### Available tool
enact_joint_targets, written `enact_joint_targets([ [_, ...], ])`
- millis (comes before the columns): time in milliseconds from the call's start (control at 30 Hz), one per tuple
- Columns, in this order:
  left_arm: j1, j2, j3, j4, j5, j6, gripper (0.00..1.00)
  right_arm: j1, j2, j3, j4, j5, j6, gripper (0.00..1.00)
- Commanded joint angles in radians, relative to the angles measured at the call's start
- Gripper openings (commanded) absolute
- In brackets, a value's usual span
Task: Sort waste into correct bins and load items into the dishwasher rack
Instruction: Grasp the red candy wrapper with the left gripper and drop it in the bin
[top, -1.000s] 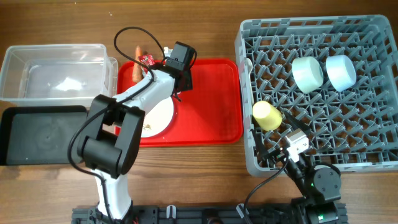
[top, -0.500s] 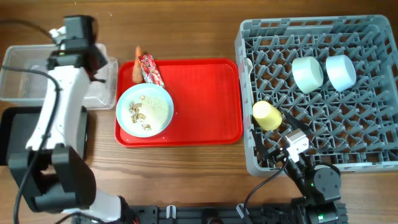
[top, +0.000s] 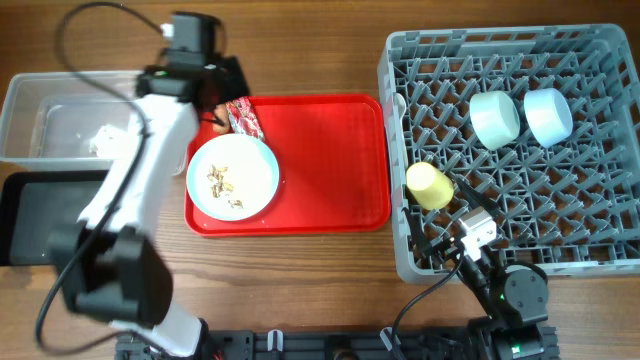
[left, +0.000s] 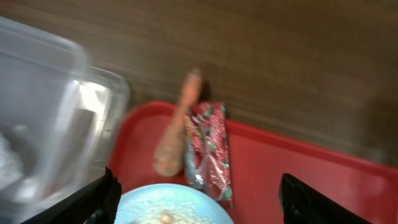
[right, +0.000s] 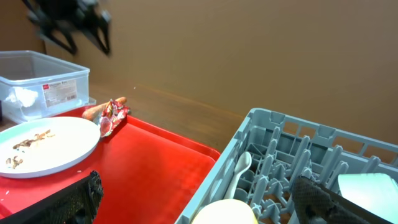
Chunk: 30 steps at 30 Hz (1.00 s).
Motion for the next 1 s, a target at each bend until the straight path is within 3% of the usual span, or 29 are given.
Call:
enact_joint_targets([
  [0,-0.064,0.177,-0.031,0.039,0.017,0.031,0.82,-0.006,-0.006,-0.003,0.005,-0.017,-0.009,1.0],
  [133,-0.109,0.264,-0.031,0.077,0.004,0.029,0.72,-0.006,-0.006,-0.003,0.005,-0.017,-0.009,1.0],
  [233,-0.117,0.297,-0.031,0.091,-0.071,-0.047,0.72,-0.006,-0.006,-0.003,0.005,-0.017,-0.009,1.0],
  [567,-0.116,0.356,-0.032,0.164,-0.158,-0.052,0.68,-0.006,-0.006,-0.003,0.005,-0.017,-0.009,1.0],
  [733,-0.117,0.356,-0.031,0.229,-0.066,-0.052,0.37,-0.006,-0.006,-0.003,0.005,-0.017,-0.009,1.0],
  [767,-0.117,0.356,-0.031,0.246,-0.021,-0.052,0.21,-0.006,-0.006,-0.003,0.005,-0.017,-0.009,1.0],
  [833,-0.117,0.35,-0.027,0.258,0.031,-0.052,0.04,-0.006,-0.006,-0.003,0.005,-0.017,-0.009,1.0],
  [967,-0.111,0.233,-0.013,0.175,0.028,-0.053,0.04,-0.006,-0.006,-0.003,0.005,-0.017,-0.009,1.0],
])
